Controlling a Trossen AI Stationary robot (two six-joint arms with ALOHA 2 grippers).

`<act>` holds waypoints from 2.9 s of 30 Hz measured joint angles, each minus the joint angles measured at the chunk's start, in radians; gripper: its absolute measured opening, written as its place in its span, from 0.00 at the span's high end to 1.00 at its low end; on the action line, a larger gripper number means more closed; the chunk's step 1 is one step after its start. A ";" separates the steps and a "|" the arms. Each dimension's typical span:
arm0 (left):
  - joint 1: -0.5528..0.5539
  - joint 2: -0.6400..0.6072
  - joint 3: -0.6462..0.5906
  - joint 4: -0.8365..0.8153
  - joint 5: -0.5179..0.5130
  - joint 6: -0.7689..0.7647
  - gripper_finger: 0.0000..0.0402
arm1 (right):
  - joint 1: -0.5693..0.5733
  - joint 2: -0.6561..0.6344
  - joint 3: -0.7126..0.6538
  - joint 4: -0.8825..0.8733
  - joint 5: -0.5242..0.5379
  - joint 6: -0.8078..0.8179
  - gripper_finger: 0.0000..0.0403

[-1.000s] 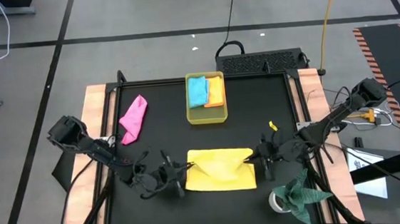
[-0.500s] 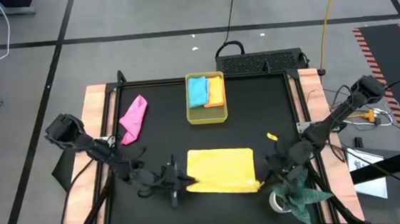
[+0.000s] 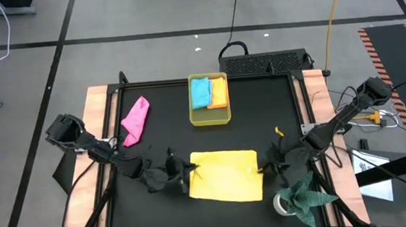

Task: Fold microfiber towels
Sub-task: Fold the yellow towel

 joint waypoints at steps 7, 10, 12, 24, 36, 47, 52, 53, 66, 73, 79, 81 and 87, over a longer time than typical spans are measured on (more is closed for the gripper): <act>0.062 0.050 0.000 -0.025 -0.002 -0.035 0.96 | -0.090 0.000 -0.087 0.003 -0.001 0.056 1.00; 0.077 0.069 0.000 -0.030 -0.002 -0.049 0.96 | -0.130 0.000 -0.128 0.037 0.000 0.063 1.00; 0.080 0.070 0.000 -0.036 -0.002 -0.052 0.97 | -0.153 0.000 -0.157 0.096 -0.001 0.051 1.00; 0.045 0.069 0.000 -0.099 -0.171 -0.095 0.99 | -0.240 0.001 -0.245 0.305 -0.003 -0.042 1.00; 0.087 0.069 0.000 -0.209 -0.159 -0.172 0.96 | -0.258 0.030 -0.245 0.274 -0.004 -0.061 1.00; 0.095 0.089 0.000 -0.203 -0.164 -0.133 0.98 | -0.258 0.031 -0.245 0.236 0.031 -0.130 0.98; 0.122 0.157 0.000 -0.180 -0.165 -0.133 0.89 | -0.259 0.031 -0.245 0.232 0.072 -0.133 0.90; 0.129 0.169 0.000 -0.171 -0.164 -0.133 0.87 | -0.259 0.030 -0.245 0.230 0.074 -0.128 0.87; 0.157 0.089 0.000 -0.284 -0.217 -0.215 0.68 | -0.259 0.000 -0.245 0.153 0.360 -0.081 0.74; 0.177 0.108 0.001 -0.102 -0.058 -0.094 0.73 | -0.250 0.011 -0.245 0.351 0.154 -0.175 0.85; 0.249 0.195 0.001 0.022 0.067 -0.043 0.78 | -0.270 0.113 -0.244 0.582 -0.046 -0.241 0.98; 0.277 0.232 0.001 0.015 0.058 -0.102 0.80 | -0.292 0.164 -0.244 0.588 -0.058 -0.241 0.99; 0.332 0.315 0.000 -0.037 0.064 -0.185 0.86 | -0.380 0.351 -0.244 0.589 -0.014 -0.182 1.00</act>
